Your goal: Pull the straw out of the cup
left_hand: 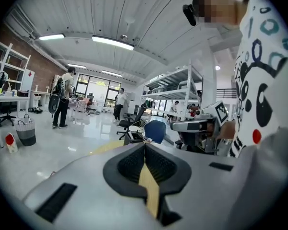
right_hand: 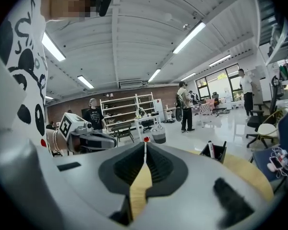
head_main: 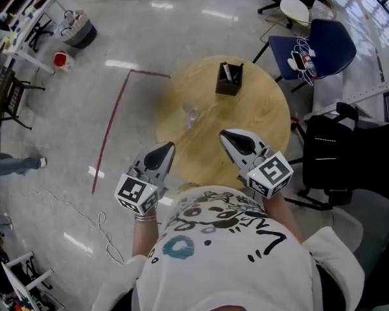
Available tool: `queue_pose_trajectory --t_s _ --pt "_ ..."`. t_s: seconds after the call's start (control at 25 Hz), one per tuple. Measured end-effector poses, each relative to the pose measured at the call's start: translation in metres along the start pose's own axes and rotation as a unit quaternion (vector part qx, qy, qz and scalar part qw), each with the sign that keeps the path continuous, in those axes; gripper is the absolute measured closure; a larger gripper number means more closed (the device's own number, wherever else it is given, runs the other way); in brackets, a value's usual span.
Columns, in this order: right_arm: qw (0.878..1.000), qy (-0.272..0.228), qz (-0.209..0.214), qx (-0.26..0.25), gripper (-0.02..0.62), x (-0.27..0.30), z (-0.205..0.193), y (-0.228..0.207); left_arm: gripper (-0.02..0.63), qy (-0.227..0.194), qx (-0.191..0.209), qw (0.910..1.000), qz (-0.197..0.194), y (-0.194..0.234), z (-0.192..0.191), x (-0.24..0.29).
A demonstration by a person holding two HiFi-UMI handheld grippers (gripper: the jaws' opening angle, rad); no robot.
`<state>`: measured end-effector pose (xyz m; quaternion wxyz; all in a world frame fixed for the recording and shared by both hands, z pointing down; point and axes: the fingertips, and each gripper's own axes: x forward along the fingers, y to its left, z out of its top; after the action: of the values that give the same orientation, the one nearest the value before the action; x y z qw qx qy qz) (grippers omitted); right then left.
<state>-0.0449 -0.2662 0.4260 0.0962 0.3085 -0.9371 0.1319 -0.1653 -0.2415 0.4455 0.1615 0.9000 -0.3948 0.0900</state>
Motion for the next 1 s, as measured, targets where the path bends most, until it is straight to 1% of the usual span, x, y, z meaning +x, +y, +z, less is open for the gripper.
queue_pose_trajectory --t_s 0.16,0.36,0.56,0.72,0.88,1.0 --pt "1.000 0.002 -0.014 0.002 0.566 0.015 0.001 -0.005 0.591 0.001 0.002 0.9999 -0.014 0.019 0.004 0.007" --pt "0.999 0.012 -0.033 0.011 0.566 0.029 -0.005 -0.013 0.591 0.008 0.000 0.9993 -0.037 0.033 0.003 0.018" --pt "0.998 0.033 -0.050 0.008 0.566 0.049 -0.016 -0.022 0.591 0.019 -0.004 0.9984 -0.053 0.049 0.002 0.025" --pt "0.997 0.058 -0.057 -0.017 0.566 0.073 -0.030 -0.027 0.591 0.029 -0.009 0.9972 -0.068 0.060 -0.002 0.030" --pt "0.993 0.088 -0.047 -0.058 0.565 0.099 -0.041 -0.027 0.591 0.038 -0.014 0.9962 -0.077 0.075 -0.005 0.039" --pt "0.989 0.112 -0.044 -0.091 0.565 0.114 -0.052 -0.026 0.591 0.044 -0.017 0.9953 -0.085 0.083 -0.006 0.045"
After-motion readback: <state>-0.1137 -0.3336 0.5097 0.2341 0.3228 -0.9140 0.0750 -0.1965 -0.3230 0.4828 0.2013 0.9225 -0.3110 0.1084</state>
